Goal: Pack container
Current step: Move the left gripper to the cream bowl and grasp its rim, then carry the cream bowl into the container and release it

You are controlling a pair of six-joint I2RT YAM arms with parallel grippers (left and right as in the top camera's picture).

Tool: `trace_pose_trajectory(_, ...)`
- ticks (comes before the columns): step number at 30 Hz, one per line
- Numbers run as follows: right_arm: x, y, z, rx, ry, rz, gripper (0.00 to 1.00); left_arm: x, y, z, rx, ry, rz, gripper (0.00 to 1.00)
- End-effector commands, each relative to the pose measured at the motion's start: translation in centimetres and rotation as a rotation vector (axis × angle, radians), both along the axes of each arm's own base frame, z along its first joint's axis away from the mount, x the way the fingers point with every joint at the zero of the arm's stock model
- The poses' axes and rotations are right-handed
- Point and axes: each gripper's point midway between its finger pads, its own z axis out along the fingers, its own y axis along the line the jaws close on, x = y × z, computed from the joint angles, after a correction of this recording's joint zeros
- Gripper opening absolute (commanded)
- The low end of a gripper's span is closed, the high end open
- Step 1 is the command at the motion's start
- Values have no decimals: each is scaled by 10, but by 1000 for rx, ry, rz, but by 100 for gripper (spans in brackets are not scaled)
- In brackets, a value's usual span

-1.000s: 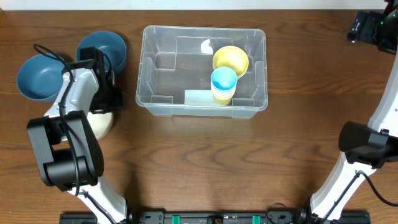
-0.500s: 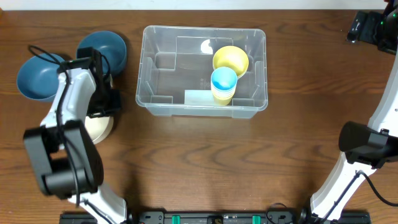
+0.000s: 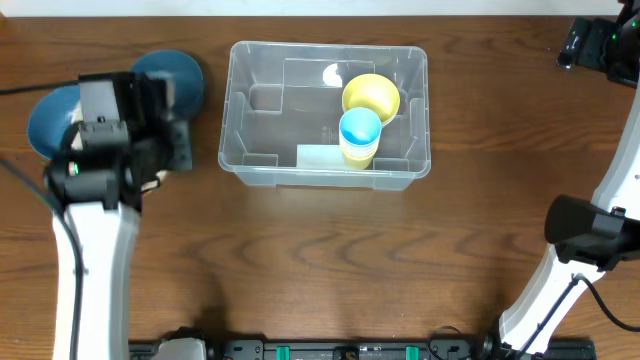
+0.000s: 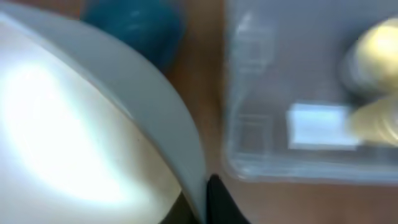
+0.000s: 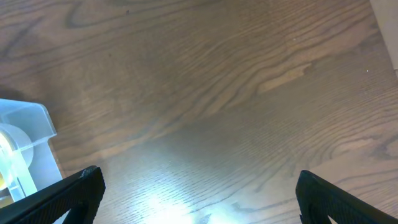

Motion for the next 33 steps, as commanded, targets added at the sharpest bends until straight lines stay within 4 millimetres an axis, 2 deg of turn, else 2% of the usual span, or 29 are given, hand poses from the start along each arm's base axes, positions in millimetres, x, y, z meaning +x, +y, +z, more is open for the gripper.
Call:
trace_pose_trajectory(1,-5,-3,14,-18,-30,2,99,11,-40,39,36,-175,-180,6)
trace_pose_trajectory(4,-5,-3,14,-18,-30,2,99,27,-83,61,27,-303,-292,6)
trace_pose_trajectory(7,-5,-3,14,-18,-30,2,99,41,-126,66,3,-368,-384,6)
trace_pose_trajectory(9,-5,-3,14,-18,-30,2,99,50,-153,59,-4,-377,-434,6)
trace_pose_trajectory(12,-6,-3,14,-18,-30,1,99,61,-180,28,1,-316,-484,6)
trace_pose_trajectory(16,-5,-3,14,-18,-30,2,99,70,-188,-26,25,-166,-498,6)
trace_pose_trajectory(19,-5,-3,14,-18,-30,2,99,73,-189,-56,40,-84,-502,6)
trace_pose_trajectory(27,-5,-3,14,-18,-30,2,99,78,-192,-126,68,90,-508,6)
trace_pose_trajectory(33,-5,-3,14,-18,-30,2,99,76,-192,-167,86,193,-510,6)
